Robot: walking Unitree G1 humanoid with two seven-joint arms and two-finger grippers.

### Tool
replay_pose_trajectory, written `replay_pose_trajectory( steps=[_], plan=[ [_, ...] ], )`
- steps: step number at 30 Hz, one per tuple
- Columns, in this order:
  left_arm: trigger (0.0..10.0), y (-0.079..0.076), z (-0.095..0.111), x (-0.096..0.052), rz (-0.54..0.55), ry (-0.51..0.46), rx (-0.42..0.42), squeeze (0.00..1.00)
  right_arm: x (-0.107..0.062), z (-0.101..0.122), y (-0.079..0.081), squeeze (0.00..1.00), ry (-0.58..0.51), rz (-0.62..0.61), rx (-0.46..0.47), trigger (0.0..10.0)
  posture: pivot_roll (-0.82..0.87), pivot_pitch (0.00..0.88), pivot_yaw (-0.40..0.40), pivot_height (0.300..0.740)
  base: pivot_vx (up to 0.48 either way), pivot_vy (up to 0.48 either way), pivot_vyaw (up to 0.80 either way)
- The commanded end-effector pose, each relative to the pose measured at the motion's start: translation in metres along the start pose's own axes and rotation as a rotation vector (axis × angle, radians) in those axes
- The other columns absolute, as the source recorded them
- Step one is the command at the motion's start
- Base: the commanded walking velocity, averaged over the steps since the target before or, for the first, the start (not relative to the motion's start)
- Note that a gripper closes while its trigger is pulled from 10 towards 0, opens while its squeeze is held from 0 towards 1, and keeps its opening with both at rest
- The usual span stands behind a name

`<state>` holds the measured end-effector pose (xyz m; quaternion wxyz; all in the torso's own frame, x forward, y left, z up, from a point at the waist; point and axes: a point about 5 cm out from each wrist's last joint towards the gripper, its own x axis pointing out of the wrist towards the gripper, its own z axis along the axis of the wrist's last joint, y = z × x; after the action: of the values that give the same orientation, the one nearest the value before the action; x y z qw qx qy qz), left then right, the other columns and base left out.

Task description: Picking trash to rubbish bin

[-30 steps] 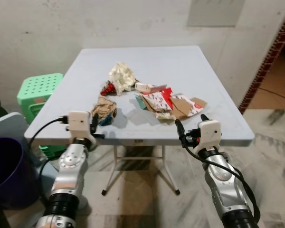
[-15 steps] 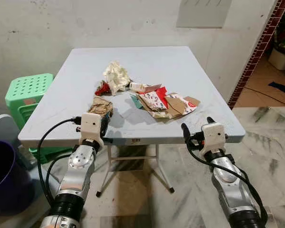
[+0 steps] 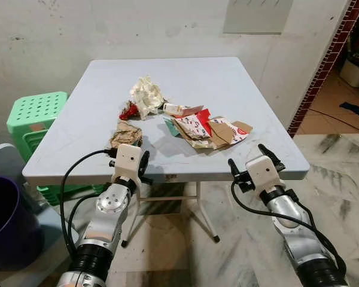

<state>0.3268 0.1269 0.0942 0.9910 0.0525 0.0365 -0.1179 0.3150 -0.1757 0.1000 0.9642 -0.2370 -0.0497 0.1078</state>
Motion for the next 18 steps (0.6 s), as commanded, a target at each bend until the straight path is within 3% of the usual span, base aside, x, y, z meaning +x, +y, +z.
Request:
replay_pose_trajectory(
  steps=[1, 6, 18],
  plan=[
    [10.0, -0.001, 0.003, 0.004, -0.012, 0.004, 0.016, 0.00, 0.004, 0.007, -0.001, 0.00, -0.033, 0.003, 0.000, 10.0, 0.07, 0.017, 0.031, 0.715, 0.000, 0.000, 0.00],
    [10.0, -0.007, 0.017, 0.014, -0.076, -0.026, 0.030, 0.00, 0.014, 0.019, 0.003, 0.00, -0.099, 0.030, -0.054, 10.0, 0.06, 0.030, 0.041, 0.715, 0.000, 0.000, 0.00],
    [10.0, -0.019, 0.022, 0.004, -0.171, -0.065, 0.060, 0.00, 0.030, 0.016, 0.005, 0.00, -0.079, 0.134, -0.127, 10.0, 0.09, 0.055, 0.030, 0.715, 0.000, 0.000, 0.00]
  ],
)
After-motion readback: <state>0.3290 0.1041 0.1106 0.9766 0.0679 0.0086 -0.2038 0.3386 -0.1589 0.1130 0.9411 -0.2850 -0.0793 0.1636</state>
